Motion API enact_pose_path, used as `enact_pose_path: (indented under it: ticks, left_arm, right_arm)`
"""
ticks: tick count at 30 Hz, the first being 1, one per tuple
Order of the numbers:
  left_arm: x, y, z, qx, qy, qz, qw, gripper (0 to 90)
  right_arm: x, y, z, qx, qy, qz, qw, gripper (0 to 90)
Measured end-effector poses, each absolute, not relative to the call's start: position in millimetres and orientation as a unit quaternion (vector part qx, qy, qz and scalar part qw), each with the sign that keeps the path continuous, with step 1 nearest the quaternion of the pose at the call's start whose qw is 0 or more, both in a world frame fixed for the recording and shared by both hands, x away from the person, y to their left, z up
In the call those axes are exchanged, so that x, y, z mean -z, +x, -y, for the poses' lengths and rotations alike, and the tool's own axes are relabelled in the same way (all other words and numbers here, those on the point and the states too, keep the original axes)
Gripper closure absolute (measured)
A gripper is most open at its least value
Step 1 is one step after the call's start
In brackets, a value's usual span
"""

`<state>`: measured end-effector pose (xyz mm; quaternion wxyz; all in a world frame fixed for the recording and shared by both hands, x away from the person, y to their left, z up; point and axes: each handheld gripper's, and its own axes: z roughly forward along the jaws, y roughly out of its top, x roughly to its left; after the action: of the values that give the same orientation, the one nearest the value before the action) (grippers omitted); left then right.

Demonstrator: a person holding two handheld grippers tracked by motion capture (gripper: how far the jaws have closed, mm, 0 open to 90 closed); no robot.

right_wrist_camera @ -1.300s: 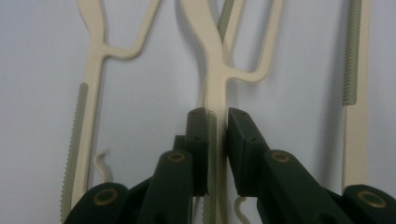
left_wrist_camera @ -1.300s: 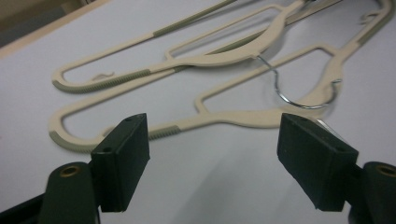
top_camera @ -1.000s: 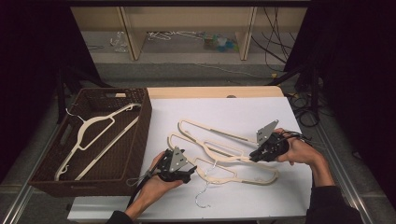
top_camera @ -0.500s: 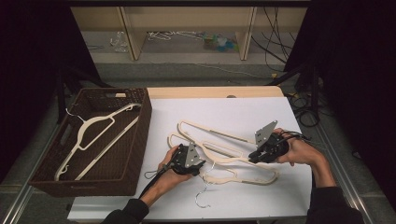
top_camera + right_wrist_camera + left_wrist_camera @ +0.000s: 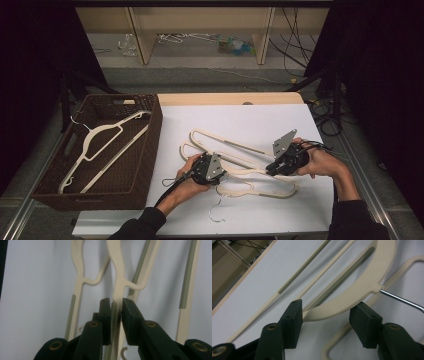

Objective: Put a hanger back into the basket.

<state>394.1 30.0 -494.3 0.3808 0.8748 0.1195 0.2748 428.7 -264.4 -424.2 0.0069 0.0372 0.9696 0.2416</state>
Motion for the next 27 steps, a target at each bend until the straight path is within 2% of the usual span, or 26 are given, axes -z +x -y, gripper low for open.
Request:
enact_pose_path:
  ticks: [3,4,8,17,22,23,27]
  left_arm:
    - [489,394,-30,-0.274,0.872,-0.103,0.391,48.2]
    - [488,395,-30,-0.268,0.871,-0.098,0.400,49.4]
    - [485,394,-27,-0.256,0.874,-0.068,0.408,54.7]
    - [486,390,-10,-0.275,0.891,-0.011,0.360,62.4]
    - [482,390,-8,-0.283,0.890,0.005,0.358,67.7]
    - [478,392,-7,-0.285,0.889,0.032,0.358,68.6]
    - [472,394,-7,-0.292,0.886,0.059,0.355,71.9]
  right_arm:
    - [424,429,266,-0.248,0.034,-0.968,0.004,79.8]
    - [424,429,266,-0.253,0.031,-0.967,0.000,88.7]
    - [420,430,264,-0.279,0.022,-0.960,-0.010,89.5]
    - [427,431,259,-0.268,0.038,-0.963,-0.011,81.9]
    - [427,430,263,-0.270,0.046,-0.962,-0.008,79.0]
    - [427,430,264,-0.272,0.047,-0.961,-0.009,78.5]
    - [425,431,266,-0.280,0.053,-0.958,-0.001,75.6]
